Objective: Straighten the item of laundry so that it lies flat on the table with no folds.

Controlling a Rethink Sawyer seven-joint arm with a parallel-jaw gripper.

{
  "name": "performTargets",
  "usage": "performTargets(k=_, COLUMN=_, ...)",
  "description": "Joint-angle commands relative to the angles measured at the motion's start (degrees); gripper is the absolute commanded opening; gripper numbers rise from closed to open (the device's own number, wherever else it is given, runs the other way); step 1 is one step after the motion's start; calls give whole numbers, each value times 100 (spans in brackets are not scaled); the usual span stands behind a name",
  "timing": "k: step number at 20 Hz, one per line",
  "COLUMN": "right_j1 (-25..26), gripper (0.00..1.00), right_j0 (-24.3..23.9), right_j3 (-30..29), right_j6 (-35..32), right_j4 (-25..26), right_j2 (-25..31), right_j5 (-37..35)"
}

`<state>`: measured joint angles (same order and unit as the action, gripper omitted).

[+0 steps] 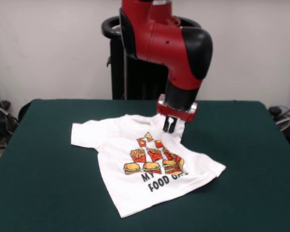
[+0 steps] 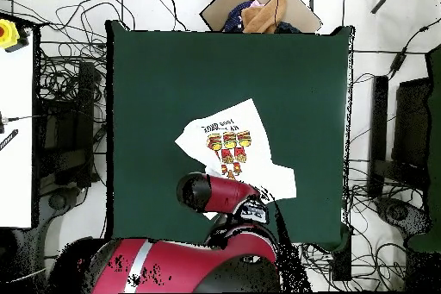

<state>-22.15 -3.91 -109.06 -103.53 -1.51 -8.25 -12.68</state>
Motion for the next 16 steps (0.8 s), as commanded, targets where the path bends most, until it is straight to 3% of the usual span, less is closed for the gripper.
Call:
performTargets(k=1, right_j1=637, gripper=0, right_j0=-46, right_j3=-23, right_j6=-833, right_j4=1, right_j2=767, right_j5=410)
performTargets(k=10, right_j1=677, gripper=0, right_j0=13, right_j3=86, right_j6=-836, right_j4=58, right_j2=629, right_j5=565)
performTargets(k=11, right_j1=671, gripper=100, right_j0=-64, right_j3=44, right_j6=-809, right_j4=105, right_j2=704, right_j5=674)
performTargets(k=16, right_j1=526, gripper=100, right_j0=57, right_j3=21, right_j6=-907, right_j4=14, right_j2=588, right_j5=417)
